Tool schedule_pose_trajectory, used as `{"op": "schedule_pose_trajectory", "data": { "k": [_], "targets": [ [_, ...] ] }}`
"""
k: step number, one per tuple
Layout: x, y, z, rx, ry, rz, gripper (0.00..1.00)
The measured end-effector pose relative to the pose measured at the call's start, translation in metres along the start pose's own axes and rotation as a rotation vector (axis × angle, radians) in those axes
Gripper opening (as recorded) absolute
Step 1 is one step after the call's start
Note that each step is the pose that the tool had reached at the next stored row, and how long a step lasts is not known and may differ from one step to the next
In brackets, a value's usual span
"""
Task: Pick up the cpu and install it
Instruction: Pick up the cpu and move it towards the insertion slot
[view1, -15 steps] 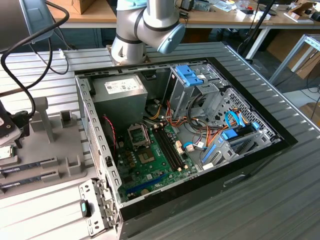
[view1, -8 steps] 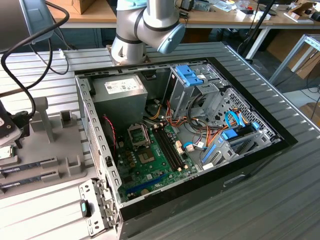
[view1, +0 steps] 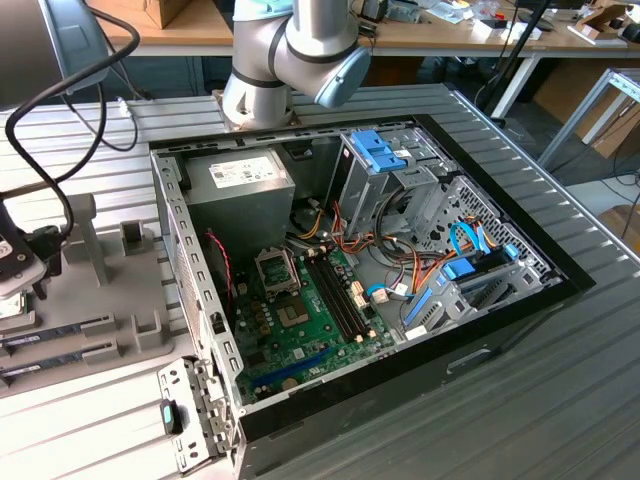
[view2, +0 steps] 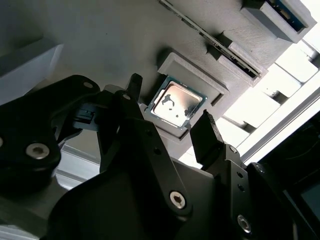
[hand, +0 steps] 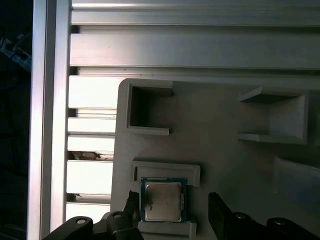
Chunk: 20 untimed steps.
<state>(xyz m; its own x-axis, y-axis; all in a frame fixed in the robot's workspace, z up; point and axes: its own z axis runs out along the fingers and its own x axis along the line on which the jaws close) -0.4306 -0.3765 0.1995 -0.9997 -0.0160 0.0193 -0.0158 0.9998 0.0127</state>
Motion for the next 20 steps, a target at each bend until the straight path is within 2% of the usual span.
{"op": "schedule_pose_trajectory", "data": {
  "k": [11, 20],
  "targets": [
    [0.0034, -0.0001, 0.0092, 0.0006, 0.0005, -0.025, 0.66],
    [0.0058, 0.0009, 0.0142, 0.0005, 0.0004, -0.025, 0.66]
  ]
}}
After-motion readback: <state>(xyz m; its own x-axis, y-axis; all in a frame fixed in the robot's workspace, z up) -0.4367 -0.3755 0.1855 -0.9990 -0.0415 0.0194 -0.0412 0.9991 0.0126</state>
